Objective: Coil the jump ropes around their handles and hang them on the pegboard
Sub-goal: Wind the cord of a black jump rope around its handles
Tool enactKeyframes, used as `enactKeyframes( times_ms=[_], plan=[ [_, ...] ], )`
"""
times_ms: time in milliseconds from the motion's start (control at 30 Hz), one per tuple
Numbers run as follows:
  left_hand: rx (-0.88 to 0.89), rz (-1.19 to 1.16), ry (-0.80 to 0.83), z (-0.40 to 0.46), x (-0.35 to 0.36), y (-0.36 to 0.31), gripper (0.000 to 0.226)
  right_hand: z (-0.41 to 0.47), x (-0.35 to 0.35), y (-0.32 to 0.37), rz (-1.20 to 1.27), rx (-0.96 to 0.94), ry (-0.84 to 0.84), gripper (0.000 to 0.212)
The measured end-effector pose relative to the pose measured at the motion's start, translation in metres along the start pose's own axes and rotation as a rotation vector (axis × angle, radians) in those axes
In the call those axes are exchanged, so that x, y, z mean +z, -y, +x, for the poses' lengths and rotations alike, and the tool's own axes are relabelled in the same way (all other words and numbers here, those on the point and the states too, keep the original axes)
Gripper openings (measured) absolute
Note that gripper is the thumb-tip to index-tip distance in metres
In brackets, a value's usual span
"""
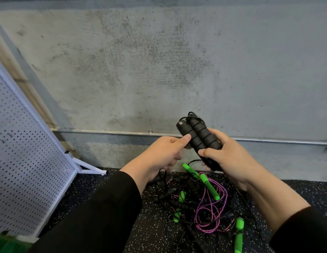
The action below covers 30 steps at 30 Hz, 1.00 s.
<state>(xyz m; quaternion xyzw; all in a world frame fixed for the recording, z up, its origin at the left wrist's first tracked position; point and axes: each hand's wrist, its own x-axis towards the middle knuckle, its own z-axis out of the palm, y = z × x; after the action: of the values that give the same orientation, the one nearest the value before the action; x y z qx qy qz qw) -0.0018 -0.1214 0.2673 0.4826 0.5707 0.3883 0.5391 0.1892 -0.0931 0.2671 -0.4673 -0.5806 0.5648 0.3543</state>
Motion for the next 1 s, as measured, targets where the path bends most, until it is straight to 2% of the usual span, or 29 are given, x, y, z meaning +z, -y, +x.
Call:
enactKeyframes(
  times_ms=[67, 167, 233, 333, 467, 600, 667, 767, 867, 933, 1000],
  plan=[
    [-0.027, 0.025, 0.029, 0.000, -0.003, 0.000, 0.050, 0.004, -0.006, -0.002, -0.123, -0.060, -0.066, 0.058],
    [-0.084, 0.001, 0.047, 0.000, 0.000, 0.003, 0.055, 0.003, -0.006, -0.006, -0.441, -0.146, -0.106, 0.060],
    [-0.125, -0.058, 0.043, 0.000, 0.006, 0.004, 0.059, 0.002, -0.002, -0.010, -0.621, -0.179, -0.166, 0.064],
    [-0.168, -0.198, -0.001, 0.000, 0.012, 0.001, 0.070, 0.000, 0.005, -0.014, -0.759, -0.248, -0.220, 0.067],
    [-0.229, -0.337, -0.050, -0.001, 0.009, -0.002, 0.080, -0.001, 0.017, -0.019, -0.893, -0.393, -0.159, 0.076],
    [-0.267, -0.379, -0.140, 0.002, 0.005, 0.006, 0.074, 0.001, 0.026, -0.023, -0.934, -0.389, -0.027, 0.079],
    [-0.252, -0.408, -0.151, 0.003, 0.002, 0.008, 0.056, -0.002, 0.027, -0.020, -0.883, -0.356, 0.043, 0.070],
    [-0.184, -0.418, -0.097, 0.003, -0.001, 0.007, 0.041, -0.002, 0.025, -0.015, -0.601, -0.208, 0.049, 0.058],
    [-0.124, -0.425, -0.010, 0.001, -0.001, 0.004, 0.037, -0.001, 0.013, -0.006, -0.415, -0.009, 0.086, 0.051],
    [-0.103, -0.433, 0.038, 0.000, 0.000, 0.004, 0.037, 0.000, 0.004, -0.006, -0.219, 0.080, 0.151, 0.045],
    [-0.082, -0.444, 0.088, -0.002, 0.002, 0.003, 0.036, -0.001, -0.002, -0.008, -0.011, 0.151, 0.207, 0.048]
  ],
)
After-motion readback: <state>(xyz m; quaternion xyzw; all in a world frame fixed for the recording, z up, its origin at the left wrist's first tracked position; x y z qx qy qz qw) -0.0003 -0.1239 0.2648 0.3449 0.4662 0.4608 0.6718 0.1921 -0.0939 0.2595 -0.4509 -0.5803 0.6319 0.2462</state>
